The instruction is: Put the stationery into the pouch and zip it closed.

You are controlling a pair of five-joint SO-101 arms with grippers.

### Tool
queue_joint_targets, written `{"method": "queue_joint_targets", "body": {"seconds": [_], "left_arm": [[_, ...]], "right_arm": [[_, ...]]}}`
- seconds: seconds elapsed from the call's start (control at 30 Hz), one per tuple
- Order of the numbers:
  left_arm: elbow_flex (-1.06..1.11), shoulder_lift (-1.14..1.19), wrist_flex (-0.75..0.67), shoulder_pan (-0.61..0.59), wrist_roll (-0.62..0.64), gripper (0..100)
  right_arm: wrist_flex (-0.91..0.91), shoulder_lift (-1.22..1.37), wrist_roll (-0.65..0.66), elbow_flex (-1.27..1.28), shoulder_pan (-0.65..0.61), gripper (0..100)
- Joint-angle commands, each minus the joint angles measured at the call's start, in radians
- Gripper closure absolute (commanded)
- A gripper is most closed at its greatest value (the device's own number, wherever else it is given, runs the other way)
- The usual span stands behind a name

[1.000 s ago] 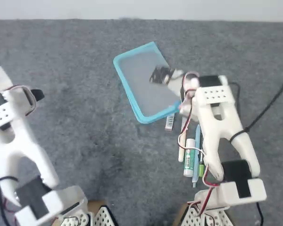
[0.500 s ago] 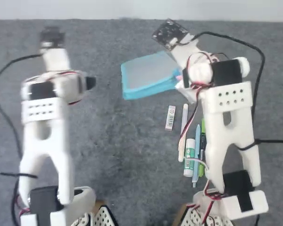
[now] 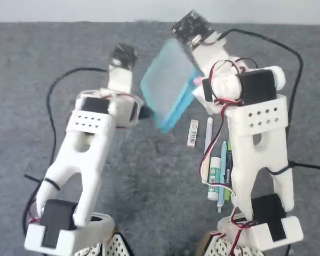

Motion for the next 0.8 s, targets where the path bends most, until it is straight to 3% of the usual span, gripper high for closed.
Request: {"method": "queue_joint_targets", "body": {"seconds": [0.0,0.17,0.37,0.57,0.77], "left_arm": [[0.024,-0.011,-0.032,0.066,-0.015,71],[0.001,-0.011,-0.103,0.158,0.086,71],[0.022,-0.011,-0.169,0.236,0.235,71],[0.028,-0.072,-0.149,0.302,0.367,71],[0.097,-0.354,-0.052,0.242,0.414,71]], "right_arm": [[-0.007,0.022,-0.077,-0.157,-0.015,99.1],[0.059,0.101,-0.123,-0.210,-0.166,99.1],[0.059,0.018,-0.193,-0.210,-0.280,99.1],[0.059,-0.058,-0.190,-0.158,-0.309,99.1],[0.059,-0.061,-0.180,-0.121,-0.291,99.1]]}}
